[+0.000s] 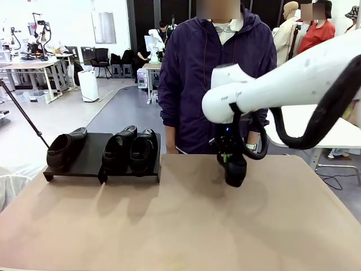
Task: Organize the shoes by placing them on the stand.
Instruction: Pick up one Shoe and place it in the middle of the table.
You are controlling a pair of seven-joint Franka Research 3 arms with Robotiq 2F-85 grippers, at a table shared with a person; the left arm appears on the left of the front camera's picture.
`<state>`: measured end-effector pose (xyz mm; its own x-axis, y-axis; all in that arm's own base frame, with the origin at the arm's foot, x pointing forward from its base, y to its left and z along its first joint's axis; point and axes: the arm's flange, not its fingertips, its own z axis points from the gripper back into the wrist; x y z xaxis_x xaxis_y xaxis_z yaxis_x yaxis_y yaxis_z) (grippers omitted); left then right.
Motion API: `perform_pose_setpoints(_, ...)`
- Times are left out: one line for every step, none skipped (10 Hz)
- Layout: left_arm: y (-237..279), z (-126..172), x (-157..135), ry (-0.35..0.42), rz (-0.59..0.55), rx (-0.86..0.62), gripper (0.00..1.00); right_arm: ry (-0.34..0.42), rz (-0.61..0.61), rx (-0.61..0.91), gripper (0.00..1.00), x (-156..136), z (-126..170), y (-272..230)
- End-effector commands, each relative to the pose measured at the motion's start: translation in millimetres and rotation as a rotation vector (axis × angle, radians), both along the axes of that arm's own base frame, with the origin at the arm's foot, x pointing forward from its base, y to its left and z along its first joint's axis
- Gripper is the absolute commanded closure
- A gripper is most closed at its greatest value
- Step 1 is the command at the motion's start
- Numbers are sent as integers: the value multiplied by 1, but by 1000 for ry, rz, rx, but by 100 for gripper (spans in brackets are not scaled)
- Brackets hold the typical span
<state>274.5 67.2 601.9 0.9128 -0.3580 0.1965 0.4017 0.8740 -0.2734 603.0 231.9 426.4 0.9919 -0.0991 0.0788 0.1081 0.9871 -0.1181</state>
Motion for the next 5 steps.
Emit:
perform_pose_setpoints(0, 2, -1, 6, 0, -11, 0, 26, -31, -46, 100, -64, 56, -7)
perform_pose_setpoints(0, 2, -1, 6, 0, -11, 0, 62, -30, -49, 100, -98, 72, -6)
perform_pose_setpoints(0, 2, -1, 6, 0, -11, 0, 99, -31, -62, 100, -133, 82, -4)
perform_pose_setpoints(0, 2, -1, 6, 0, -11, 0, 93, -48, -56, 100, -169, 90, -4)
perform_pose_setpoints(0, 2, -1, 6, 0, -11, 0, 83, -33, -25, 100, -205, 96, -8)
